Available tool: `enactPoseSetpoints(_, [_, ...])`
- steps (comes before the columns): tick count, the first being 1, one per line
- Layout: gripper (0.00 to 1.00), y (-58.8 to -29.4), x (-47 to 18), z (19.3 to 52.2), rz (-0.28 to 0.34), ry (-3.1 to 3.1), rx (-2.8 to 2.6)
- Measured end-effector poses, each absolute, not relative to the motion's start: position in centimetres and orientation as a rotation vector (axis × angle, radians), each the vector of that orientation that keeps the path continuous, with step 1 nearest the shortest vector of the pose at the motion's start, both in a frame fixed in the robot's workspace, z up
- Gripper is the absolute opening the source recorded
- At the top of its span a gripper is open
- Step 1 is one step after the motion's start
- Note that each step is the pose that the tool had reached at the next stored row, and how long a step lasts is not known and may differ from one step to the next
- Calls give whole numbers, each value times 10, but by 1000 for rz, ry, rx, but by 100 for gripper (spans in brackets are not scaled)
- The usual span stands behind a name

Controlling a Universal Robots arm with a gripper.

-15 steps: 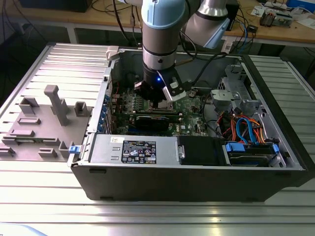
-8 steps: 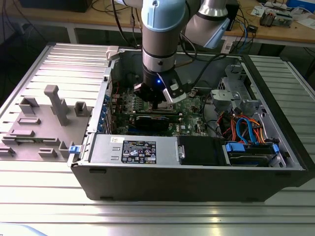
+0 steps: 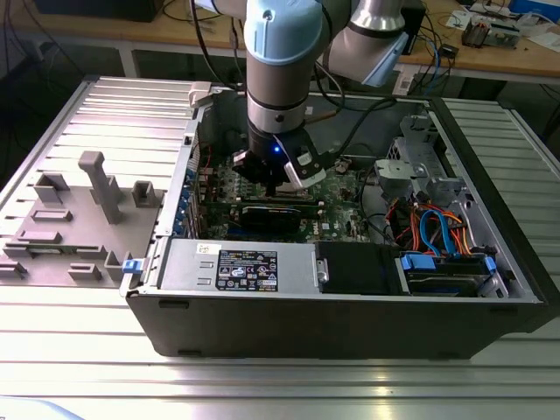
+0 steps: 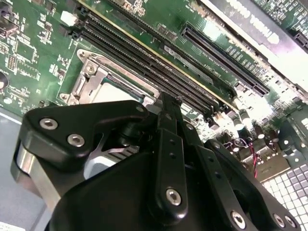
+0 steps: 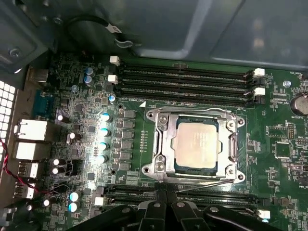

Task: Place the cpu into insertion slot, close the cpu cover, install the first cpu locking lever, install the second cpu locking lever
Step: 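Install the second cpu locking lever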

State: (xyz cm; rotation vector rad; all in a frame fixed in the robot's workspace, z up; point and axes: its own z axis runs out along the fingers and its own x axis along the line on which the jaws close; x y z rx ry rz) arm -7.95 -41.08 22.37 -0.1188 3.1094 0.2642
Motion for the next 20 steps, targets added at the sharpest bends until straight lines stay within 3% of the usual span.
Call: enactPoseSetpoints(20, [11, -417, -94, 209, 335, 3101, -118])
